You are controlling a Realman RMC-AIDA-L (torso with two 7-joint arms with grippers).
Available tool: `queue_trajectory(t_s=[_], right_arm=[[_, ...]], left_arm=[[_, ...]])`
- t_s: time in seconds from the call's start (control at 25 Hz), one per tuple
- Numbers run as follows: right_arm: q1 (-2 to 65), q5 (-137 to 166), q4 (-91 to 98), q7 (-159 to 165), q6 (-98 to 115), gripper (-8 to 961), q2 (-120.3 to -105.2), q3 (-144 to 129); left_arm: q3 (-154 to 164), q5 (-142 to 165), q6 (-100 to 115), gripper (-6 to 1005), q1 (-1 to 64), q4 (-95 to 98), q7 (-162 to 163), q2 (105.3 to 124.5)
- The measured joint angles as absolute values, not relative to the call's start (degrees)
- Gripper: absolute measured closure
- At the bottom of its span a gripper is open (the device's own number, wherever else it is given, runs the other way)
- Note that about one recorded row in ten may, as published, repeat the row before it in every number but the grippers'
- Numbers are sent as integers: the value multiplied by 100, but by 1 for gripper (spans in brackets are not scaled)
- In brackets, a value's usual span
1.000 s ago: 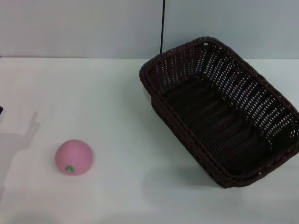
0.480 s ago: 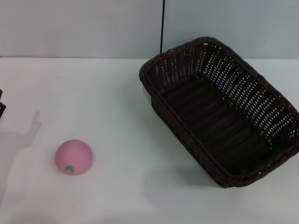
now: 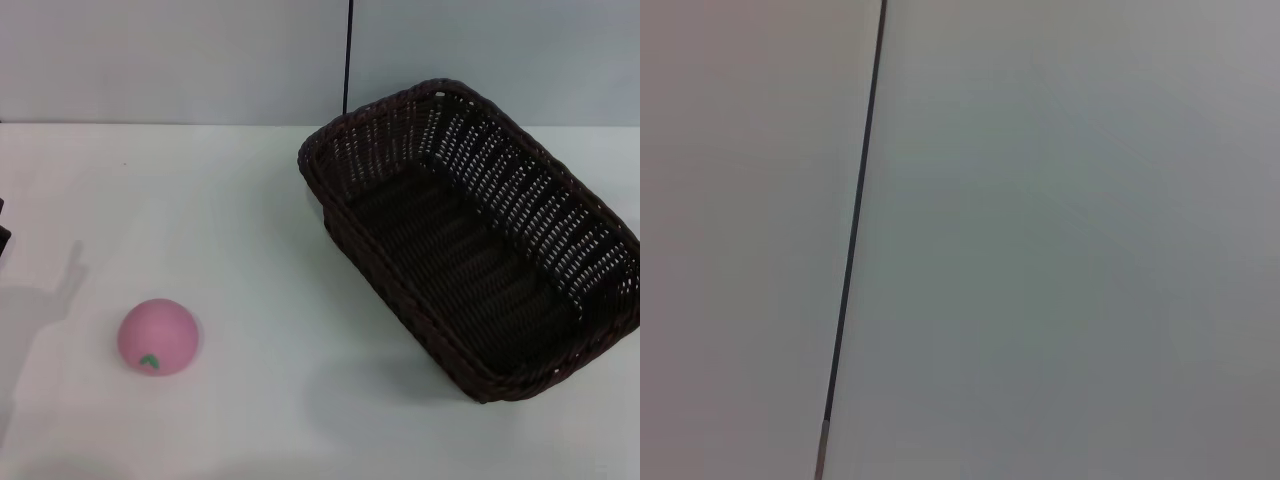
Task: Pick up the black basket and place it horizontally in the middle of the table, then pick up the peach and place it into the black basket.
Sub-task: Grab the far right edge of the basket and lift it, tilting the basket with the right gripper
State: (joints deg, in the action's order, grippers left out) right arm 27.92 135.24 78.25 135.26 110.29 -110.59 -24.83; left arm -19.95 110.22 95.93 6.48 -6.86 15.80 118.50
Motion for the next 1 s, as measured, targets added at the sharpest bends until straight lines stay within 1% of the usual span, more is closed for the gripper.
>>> queue_trajectory(t_s=[0.04,0.12,0.36,0.48,0.56,0.6,0.64,0.72,1.0], right_arm=[[2971,13689,7561,13518,10996,423,-11036,-2575],[3011,13709,7426,13487,10864,427,-11039,-2661],[3271,13715,6009,13153,9698,439,-11078,-3518],[3376,13714,5615,13013,9366,445,-11098,-3712],[3477,13707,5368,12862,9110,449,-11150,-3791],[3536,13706,5265,12782,8991,451,-11194,-3809],[3618,13715,5173,12684,8839,453,-11273,-3814],[3674,13729,5112,12631,8699,457,-11337,-3863],[3790,13716,4798,12616,8391,471,-11376,-4089]], left_arm=[[-1994,11021,9594,165,638,-685,1623,11850],[-1993,11021,9593,165,626,-686,1633,11853],[-1977,11022,9568,167,606,-686,1638,11863],[-1978,11021,9581,168,606,-686,1638,11864],[-1977,11021,9585,168,612,-685,1638,11865],[-1977,11022,9586,168,616,-686,1638,11865],[-1977,11022,9589,169,618,-685,1638,11865],[-1977,11021,9595,169,617,-685,1638,11863],[-1977,11021,9602,171,575,-686,1636,11856]])
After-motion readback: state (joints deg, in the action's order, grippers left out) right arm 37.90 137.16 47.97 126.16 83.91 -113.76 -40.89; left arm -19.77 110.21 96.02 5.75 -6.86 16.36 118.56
